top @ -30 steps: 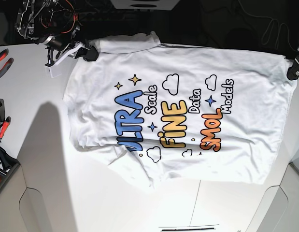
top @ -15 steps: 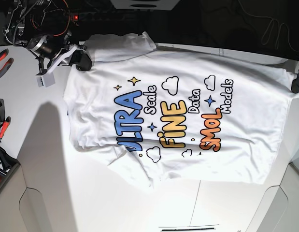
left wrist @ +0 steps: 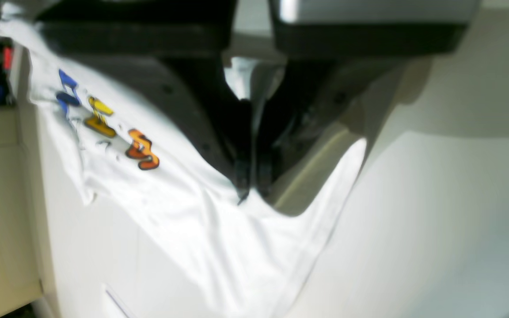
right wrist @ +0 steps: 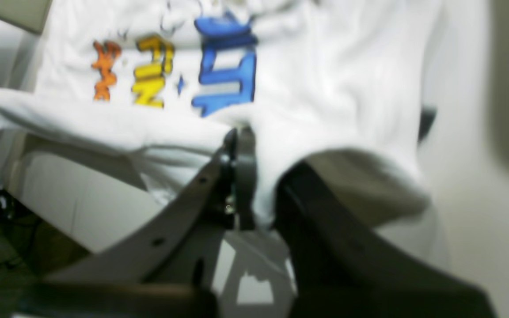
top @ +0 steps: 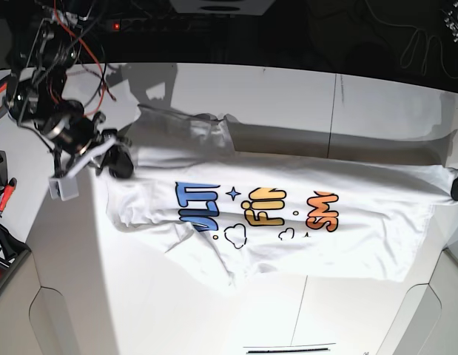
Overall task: Layout the t-shirt on the table in an organized manner, then fold the t-shirt properly
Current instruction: 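Lift the hem with both grippers and fold it over toward the collar, then lower the folded hem with both grippers and smooth it flat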
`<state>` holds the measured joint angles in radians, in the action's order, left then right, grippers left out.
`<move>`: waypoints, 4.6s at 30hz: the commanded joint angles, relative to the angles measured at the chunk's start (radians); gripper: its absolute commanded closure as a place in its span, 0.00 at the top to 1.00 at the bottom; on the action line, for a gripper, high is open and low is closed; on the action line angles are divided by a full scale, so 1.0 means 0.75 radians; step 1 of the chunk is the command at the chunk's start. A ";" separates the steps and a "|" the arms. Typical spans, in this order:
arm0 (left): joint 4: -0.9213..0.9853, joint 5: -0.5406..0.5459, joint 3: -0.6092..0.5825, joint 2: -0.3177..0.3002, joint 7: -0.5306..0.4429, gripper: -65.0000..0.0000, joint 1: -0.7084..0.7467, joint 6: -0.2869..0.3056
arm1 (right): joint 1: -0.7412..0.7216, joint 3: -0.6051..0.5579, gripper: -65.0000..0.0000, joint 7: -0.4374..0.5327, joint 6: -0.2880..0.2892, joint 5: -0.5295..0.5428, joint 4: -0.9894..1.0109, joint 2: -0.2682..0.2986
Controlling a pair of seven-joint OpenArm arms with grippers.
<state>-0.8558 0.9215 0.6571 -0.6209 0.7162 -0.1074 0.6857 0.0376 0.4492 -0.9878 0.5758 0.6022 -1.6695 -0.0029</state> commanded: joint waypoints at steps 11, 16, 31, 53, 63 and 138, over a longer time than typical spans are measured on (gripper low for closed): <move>-0.020 -0.397 -0.417 0.017 -0.332 0.00 -0.124 -0.193 | -0.296 -0.047 0.00 0.171 -0.005 -0.179 0.381 0.055; -0.020 -0.472 -0.423 0.068 -0.377 0.00 -0.123 -0.223 | -0.326 -0.047 0.00 0.162 -0.005 -0.183 0.467 0.054; -0.023 -0.257 -0.257 -0.060 -0.160 0.42 -0.133 0.002 | -0.285 0.075 0.39 -0.092 -0.005 -0.066 -0.044 0.055; -0.023 0.172 -0.058 -0.103 0.179 0.42 -0.004 0.017 | 0.046 0.113 0.51 0.175 -0.030 -0.011 0.319 0.050; -0.023 0.173 -0.058 -0.103 0.164 0.42 -0.005 0.017 | 0.012 0.049 0.50 0.089 -0.030 0.011 0.450 0.028; -0.250 -0.885 -0.631 0.108 -0.484 0.00 -0.016 -0.495 | -0.196 -0.248 0.00 0.435 -0.205 -0.654 0.106 0.004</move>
<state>-1.0317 0.2531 0.1776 -0.5156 0.3737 -0.1013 0.3210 -0.0944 0.2668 -0.6819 0.4221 0.1032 -1.5772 -0.0025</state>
